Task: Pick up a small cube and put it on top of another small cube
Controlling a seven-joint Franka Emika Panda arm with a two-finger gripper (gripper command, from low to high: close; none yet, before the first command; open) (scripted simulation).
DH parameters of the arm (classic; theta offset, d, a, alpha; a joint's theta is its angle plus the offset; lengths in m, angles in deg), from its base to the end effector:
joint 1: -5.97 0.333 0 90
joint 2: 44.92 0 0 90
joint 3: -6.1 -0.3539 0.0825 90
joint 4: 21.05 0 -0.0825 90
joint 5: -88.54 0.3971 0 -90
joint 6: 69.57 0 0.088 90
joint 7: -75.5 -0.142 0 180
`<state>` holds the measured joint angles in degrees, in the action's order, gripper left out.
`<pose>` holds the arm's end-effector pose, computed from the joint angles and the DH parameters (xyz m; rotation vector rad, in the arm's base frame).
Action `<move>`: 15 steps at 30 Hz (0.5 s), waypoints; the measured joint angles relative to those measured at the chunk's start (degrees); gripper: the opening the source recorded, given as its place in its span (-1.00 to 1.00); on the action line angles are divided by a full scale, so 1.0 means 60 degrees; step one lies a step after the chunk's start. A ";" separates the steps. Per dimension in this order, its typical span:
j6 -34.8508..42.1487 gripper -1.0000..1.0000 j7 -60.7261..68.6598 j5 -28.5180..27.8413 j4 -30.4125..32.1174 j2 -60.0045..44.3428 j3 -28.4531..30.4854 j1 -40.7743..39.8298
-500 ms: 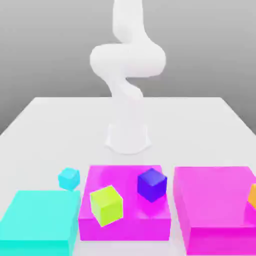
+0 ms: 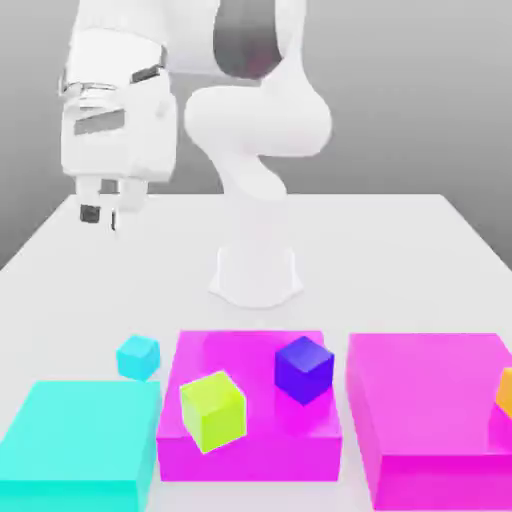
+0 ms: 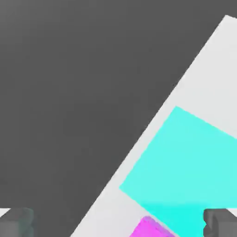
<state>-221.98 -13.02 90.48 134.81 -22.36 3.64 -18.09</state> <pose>0.3860 -0.1540 0.3737 -1.6428 2.4226 -0.4079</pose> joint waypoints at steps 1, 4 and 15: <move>-0.0192 0.00 -0.0390 0.0035 0.0226 -0.0219 -0.0052 -0.0246; -0.0777 0.00 -0.1639 0.0035 0.0907 -0.0877 -0.0101 -0.0890; -0.3139 0.00 -0.5311 -0.0154 0.2691 -0.3606 -0.0042 -0.2613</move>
<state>-240.81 -44.89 89.56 150.95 -43.99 3.38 -33.77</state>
